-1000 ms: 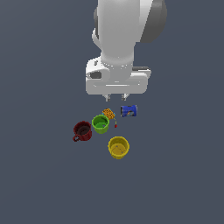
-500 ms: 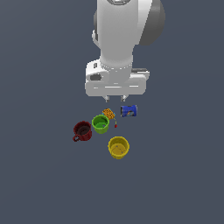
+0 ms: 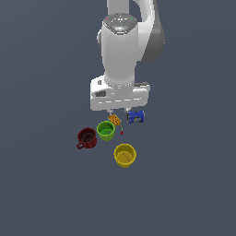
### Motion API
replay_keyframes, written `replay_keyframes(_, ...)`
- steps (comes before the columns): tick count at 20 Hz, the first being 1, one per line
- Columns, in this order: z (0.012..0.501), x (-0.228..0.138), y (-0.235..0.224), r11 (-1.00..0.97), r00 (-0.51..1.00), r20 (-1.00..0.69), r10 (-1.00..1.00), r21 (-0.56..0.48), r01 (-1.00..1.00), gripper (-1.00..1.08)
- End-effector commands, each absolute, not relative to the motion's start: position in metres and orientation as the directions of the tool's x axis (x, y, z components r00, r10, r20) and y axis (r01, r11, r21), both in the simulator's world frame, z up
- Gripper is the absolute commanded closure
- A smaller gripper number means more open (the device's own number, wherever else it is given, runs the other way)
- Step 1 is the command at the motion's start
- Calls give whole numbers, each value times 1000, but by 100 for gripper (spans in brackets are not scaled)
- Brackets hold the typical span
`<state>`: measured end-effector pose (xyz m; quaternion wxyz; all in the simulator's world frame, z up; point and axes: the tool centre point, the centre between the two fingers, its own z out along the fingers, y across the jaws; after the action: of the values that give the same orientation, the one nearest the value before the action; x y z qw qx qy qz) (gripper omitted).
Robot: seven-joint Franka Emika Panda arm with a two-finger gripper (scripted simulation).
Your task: Pick up a designated object from a clutter of objects.
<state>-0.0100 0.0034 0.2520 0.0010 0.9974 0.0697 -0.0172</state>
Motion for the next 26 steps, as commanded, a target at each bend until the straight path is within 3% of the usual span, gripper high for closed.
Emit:
replay_keyframes(1, 235, -13, 0, -984, 984, -30, 176, 3, 176, -20)
replay_keyframes(14, 140, -46, -19, -911, 911, -7, 412, 22, 412, -20)
replay_keyframes(26, 103, -69, -24, -858, 859, 2, 513, 30, 512, -20)
